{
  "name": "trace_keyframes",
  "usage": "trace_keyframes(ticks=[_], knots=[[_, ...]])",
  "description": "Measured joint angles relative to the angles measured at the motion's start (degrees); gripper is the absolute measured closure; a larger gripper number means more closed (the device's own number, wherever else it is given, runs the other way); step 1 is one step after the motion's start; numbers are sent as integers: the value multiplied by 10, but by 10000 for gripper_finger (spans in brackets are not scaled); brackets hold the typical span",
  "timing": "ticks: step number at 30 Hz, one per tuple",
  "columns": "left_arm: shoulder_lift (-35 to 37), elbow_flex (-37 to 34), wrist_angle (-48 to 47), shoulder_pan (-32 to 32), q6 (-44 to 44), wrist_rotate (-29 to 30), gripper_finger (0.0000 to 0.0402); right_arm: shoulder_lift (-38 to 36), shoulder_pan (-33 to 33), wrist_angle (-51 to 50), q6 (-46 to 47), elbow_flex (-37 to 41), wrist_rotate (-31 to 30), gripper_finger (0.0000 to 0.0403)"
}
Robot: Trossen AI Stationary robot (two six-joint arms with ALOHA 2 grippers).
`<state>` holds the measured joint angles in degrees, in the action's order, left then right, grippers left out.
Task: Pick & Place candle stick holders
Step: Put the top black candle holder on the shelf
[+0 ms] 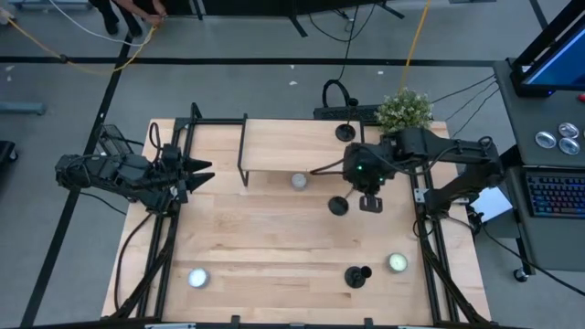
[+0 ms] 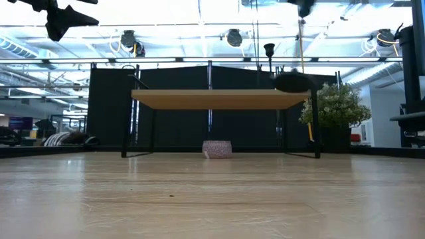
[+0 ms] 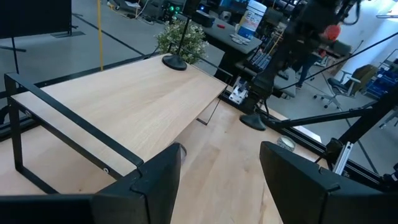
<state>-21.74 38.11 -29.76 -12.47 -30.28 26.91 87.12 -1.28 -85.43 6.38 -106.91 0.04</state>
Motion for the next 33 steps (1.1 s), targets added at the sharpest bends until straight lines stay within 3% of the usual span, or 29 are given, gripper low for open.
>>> trace_keyframes(ticks=[7,15,23,28,33], knots=[[0,0,0,0,0,0,176,53,13,-44,-42,-135,-111,391],[0,0,0,0,-11,0,176,49,76,-46,-66,-175,-169,391],[0,0,0,0,-18,0,176,44,149,-46,-100,-175,-162,391],[0,0,0,0,-19,0,176,42,181,-46,-106,-175,-87,391],[0,0,0,0,-19,0,176,39,186,-46,-118,-174,-75,391]])
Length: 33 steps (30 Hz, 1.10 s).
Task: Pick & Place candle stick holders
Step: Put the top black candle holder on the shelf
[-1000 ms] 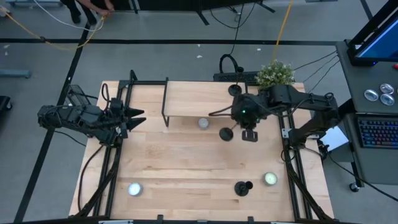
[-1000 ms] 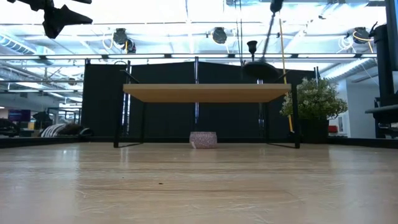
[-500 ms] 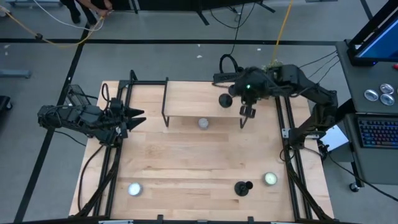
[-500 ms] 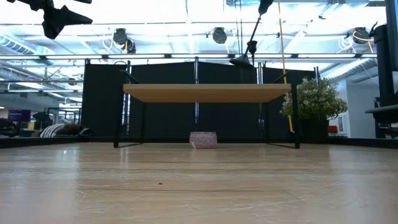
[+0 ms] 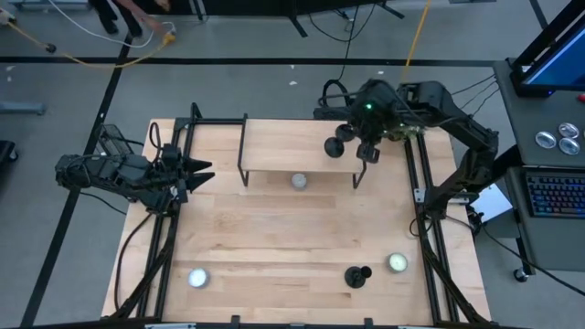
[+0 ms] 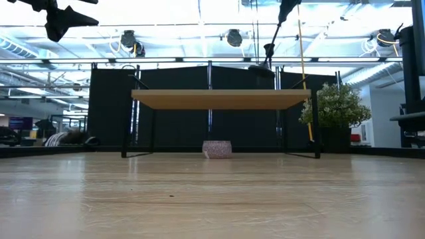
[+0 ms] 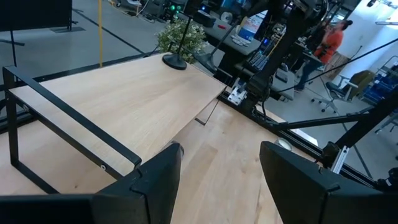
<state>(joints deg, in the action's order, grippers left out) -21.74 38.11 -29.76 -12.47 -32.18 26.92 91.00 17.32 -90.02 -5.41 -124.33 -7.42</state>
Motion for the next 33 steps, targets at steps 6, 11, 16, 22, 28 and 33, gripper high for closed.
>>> trace_keyframes(ticks=[6,11,16,22,28,33], knots=[[0,0,0,0,0,0,176,-21,0,0,4,25,0,391],[0,0,0,0,0,0,176,-42,0,-1,14,67,1,391],[0,0,0,0,4,0,176,-55,0,-1,16,116,1,391],[0,0,0,0,3,0,176,-55,0,0,1,129,0,391],[0,0,0,0,2,0,176,-55,0,0,-1,129,-29,391],[0,0,0,0,3,0,176,-55,0,0,-3,129,-13,390]])
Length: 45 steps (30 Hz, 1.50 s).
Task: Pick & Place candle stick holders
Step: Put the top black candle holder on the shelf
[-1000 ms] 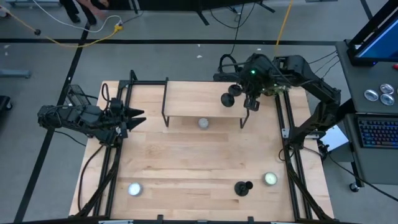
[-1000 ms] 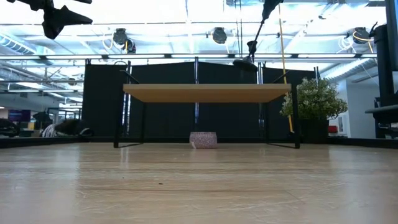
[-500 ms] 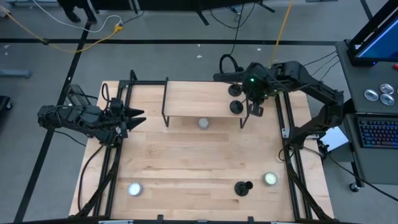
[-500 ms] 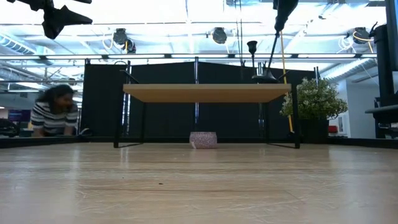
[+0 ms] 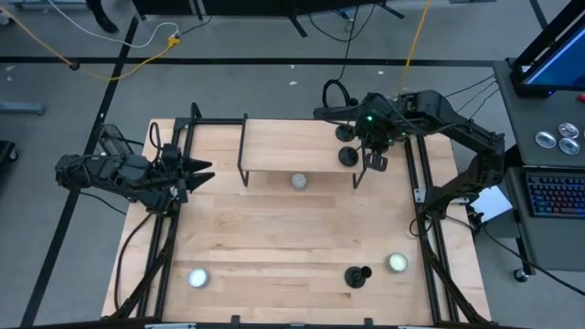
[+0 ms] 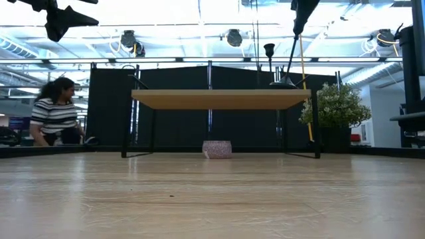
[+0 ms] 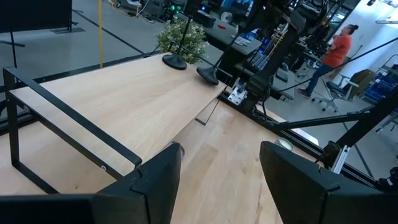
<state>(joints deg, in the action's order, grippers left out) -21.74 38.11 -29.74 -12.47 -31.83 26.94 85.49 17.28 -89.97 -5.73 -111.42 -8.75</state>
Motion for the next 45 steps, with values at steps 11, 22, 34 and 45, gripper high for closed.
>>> trace_keyframes(ticks=[11,22,34,45], knots=[[0,0,0,0,0,0,176,0,0,0,-4,0,24,388],[0,0,0,0,0,0,176,0,0,4,-10,0,20,351],[0,0,0,0,-2,0,176,0,0,25,-30,0,-4,364],[0,0,0,0,-2,1,176,0,0,59,-55,0,-4,361]])
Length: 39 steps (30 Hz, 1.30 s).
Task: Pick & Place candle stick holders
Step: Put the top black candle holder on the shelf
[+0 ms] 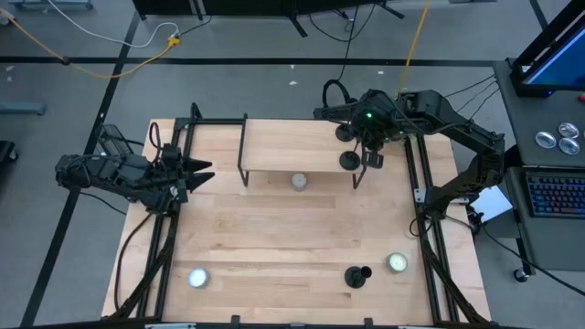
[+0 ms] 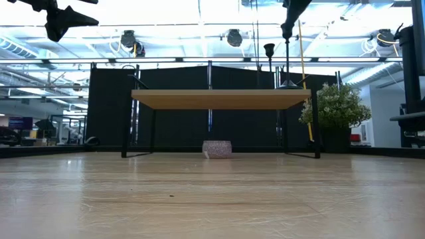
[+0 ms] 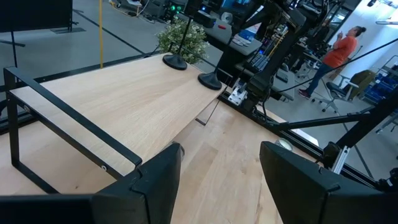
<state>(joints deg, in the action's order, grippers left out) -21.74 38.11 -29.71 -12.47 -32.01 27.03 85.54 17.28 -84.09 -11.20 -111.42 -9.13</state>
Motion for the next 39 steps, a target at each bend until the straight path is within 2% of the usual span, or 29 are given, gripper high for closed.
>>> trace_keyframes(ticks=[17,24,37,39], knots=[[0,0,0,0,2,0,176,0,0,12,-5,0,-5,364],[0,0,0,0,2,0,176,0,0,12,-19,0,-32,397],[0,0,0,0,2,0,176,0,0,41,-56,0,-33,396],[0,0,0,0,1,0,176,0,0,41,-64,0,-49,396]])
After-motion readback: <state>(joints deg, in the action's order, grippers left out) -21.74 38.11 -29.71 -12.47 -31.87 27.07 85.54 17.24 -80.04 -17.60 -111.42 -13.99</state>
